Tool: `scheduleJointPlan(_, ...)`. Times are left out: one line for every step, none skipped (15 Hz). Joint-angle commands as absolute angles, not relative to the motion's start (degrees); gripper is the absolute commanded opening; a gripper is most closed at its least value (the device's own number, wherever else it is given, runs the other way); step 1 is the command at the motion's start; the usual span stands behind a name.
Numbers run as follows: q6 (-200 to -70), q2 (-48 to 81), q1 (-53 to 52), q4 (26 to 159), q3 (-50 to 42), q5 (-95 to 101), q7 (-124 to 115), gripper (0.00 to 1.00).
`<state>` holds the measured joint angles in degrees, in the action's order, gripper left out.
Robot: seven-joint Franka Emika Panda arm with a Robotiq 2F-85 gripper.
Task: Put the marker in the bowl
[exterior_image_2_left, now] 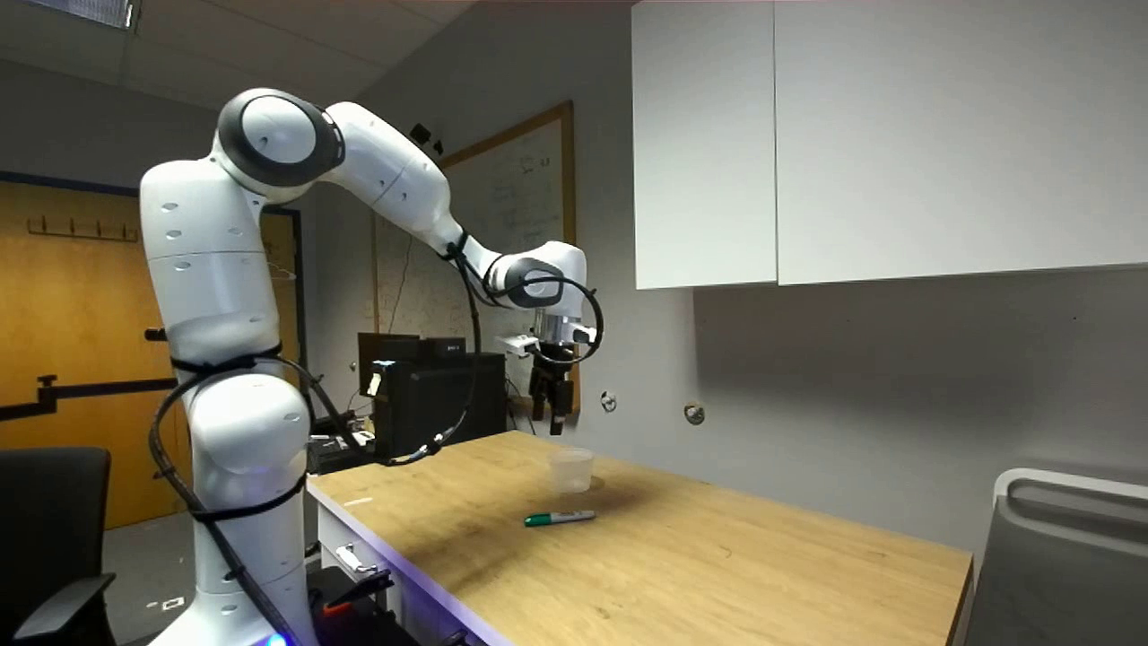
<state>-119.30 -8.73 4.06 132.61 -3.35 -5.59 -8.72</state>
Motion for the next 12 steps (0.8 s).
scheduleJointPlan(-118.2, -2.1, 4.1, 127.6, -4.1, -8.1, -6.2, 1.00)
scheduleJointPlan(-118.1, -0.8, 4.1, 127.0, -4.1, -8.4, -6.0, 1.00)
scheduleJointPlan(-118.2, 0.5, 4.3, 126.5, -4.2, -8.5, -5.9, 1.00)
scheduleJointPlan(-118.2, 1.8, 4.4, 126.0, -4.3, -8.8, -5.5, 1.00)
scheduleJointPlan(-118.3, 3.1, 4.5, 125.7, -4.4, -8.7, -5.4, 1.00)
scheduleJointPlan(-118.3, 4.3, 4.6, 125.2, -4.5, -8.6, -5.3, 1.00)
scheduleJointPlan(-118.5, 5.6, 4.8, 124.8, -4.6, -8.4, -5.3, 1.00)
scheduleJointPlan(-118.5, 6.7, 5.0, 124.5, -4.7, -8.6, -5.2, 1.00)
scheduleJointPlan(-118.8, 7.9, 5.2, 124.3, -4.8, -8.8, -5.2, 1.00)
scheduleJointPlan(-119.0, 8.9, 5.4, 124.0, -4.9, -8.9, -5.4, 1.00)
scheduleJointPlan(-119.3, 10.0, 5.7, 123.8, -5.0, -9.6, -5.3, 1.00)
scheduleJointPlan(-119.7, 11.0, 5.9, 123.6, -5.0, -10.2, -5.3, 1.00)
